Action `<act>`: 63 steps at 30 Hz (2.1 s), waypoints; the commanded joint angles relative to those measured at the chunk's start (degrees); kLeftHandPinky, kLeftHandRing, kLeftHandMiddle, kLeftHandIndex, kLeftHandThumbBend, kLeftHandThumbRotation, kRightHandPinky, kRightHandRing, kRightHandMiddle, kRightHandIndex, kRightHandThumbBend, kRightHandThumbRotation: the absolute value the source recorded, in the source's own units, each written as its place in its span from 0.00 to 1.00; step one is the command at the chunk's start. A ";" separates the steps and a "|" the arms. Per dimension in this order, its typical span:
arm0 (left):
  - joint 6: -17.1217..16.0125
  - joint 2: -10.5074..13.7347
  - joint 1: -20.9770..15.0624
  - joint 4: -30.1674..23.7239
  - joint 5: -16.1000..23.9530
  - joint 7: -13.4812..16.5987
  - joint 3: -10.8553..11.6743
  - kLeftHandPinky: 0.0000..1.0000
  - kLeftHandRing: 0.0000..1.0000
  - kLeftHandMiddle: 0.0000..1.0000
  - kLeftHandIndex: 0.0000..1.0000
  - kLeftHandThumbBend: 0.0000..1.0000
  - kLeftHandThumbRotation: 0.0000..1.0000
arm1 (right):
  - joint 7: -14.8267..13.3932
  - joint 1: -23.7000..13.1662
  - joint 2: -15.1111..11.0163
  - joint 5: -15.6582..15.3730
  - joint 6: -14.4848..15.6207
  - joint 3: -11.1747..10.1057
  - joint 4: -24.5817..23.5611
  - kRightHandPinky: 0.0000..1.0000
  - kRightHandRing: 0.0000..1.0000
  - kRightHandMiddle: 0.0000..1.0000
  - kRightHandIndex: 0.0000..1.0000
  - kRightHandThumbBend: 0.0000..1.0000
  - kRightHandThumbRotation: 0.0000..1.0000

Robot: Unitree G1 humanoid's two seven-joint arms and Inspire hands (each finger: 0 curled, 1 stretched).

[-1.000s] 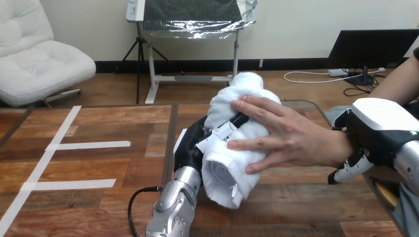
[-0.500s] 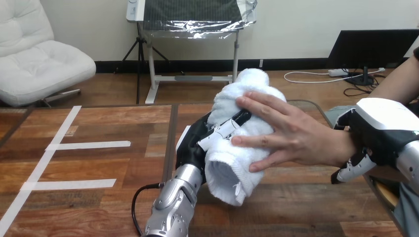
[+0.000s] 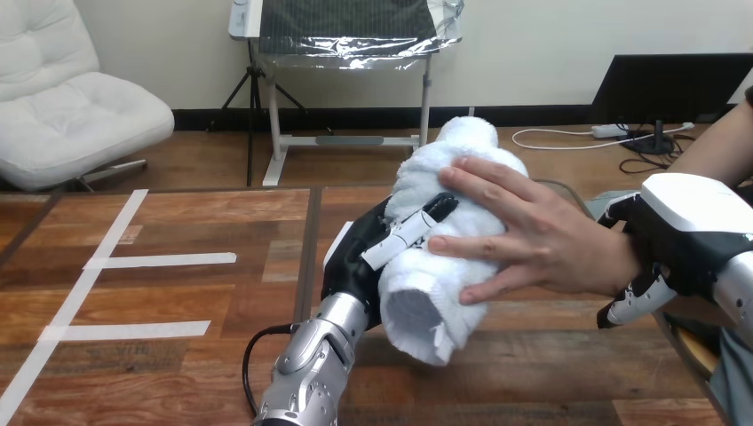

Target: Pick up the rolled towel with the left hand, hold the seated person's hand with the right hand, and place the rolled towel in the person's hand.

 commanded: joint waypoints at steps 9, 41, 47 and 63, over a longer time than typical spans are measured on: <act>-0.08 -2.72 -6.80 -0.53 2.26 -8.06 -1.71 0.60 0.63 0.73 0.84 0.76 0.27 | -1.95 -1.70 1.09 -0.33 -1.17 -1.51 -2.43 0.60 0.70 0.77 0.75 0.85 0.00; -2.75 0.13 -3.02 -4.62 7.02 -12.00 -0.88 0.83 0.90 0.94 1.00 0.81 0.47 | -2.27 1.24 3.01 0.51 0.02 -2.87 -8.72 0.83 0.96 0.98 0.87 0.90 0.00; -5.17 0.57 -1.52 -5.76 8.61 -10.60 -1.17 0.87 0.92 0.95 1.00 0.85 0.50 | -1.83 1.98 3.67 0.28 0.75 -3.29 -11.19 0.84 0.97 0.98 0.88 0.90 0.00; -18.31 1.96 3.61 -8.36 15.43 -1.90 -2.07 0.87 0.90 0.94 1.00 0.80 0.60 | -2.33 5.15 6.11 0.85 0.96 -5.39 -17.72 0.84 0.96 0.96 0.86 0.92 0.00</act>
